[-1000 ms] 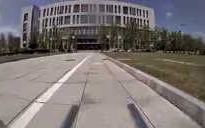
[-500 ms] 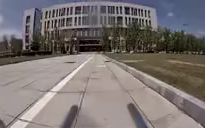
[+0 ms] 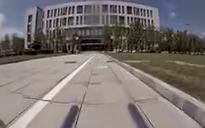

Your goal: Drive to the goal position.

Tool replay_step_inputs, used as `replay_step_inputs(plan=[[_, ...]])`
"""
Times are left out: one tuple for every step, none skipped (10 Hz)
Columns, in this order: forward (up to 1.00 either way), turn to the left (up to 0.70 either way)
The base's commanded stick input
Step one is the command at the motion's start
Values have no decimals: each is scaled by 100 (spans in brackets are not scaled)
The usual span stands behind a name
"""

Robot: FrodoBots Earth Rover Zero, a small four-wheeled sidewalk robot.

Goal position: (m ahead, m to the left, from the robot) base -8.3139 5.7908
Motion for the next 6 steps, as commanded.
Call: replay_step_inputs(plan=[[70, 0], [70, 0], [70, 0], [70, 0], [70, 0], [70, 0]])
